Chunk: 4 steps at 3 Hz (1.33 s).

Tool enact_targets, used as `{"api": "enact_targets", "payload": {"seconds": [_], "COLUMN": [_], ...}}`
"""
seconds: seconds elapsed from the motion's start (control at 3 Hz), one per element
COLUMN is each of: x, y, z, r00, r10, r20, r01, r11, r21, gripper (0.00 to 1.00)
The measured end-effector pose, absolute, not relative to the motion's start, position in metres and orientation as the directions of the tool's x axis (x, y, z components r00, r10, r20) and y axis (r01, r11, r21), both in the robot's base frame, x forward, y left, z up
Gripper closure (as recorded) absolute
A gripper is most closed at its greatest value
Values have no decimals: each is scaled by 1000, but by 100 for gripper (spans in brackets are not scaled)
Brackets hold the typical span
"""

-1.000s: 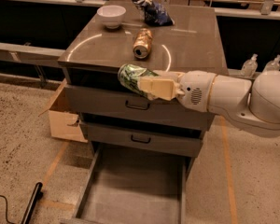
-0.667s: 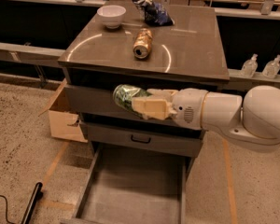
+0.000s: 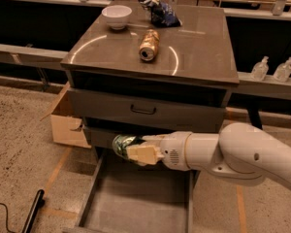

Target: Place green can into bottom drawer

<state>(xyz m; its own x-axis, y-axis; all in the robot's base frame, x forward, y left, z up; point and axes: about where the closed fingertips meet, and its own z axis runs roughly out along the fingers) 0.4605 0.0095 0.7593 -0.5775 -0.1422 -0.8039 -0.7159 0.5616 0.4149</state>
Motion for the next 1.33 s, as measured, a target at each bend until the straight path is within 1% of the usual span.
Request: {"api": "enact_targets", "payload": {"seconds": [0.33, 0.67, 1.0, 1.33], "x": [448, 448, 456, 476], "y": [38, 36, 31, 25], "z": [694, 694, 658, 594], "r00": [-659, -659, -664, -639], "r10": [-238, -236, -242, -259], "r20": [-713, -714, -707, -724], "r01": [-688, -687, -681, -697], "r11": [573, 575, 586, 592], "r21": [445, 444, 438, 405], "gripper": [100, 100, 100, 100]}}
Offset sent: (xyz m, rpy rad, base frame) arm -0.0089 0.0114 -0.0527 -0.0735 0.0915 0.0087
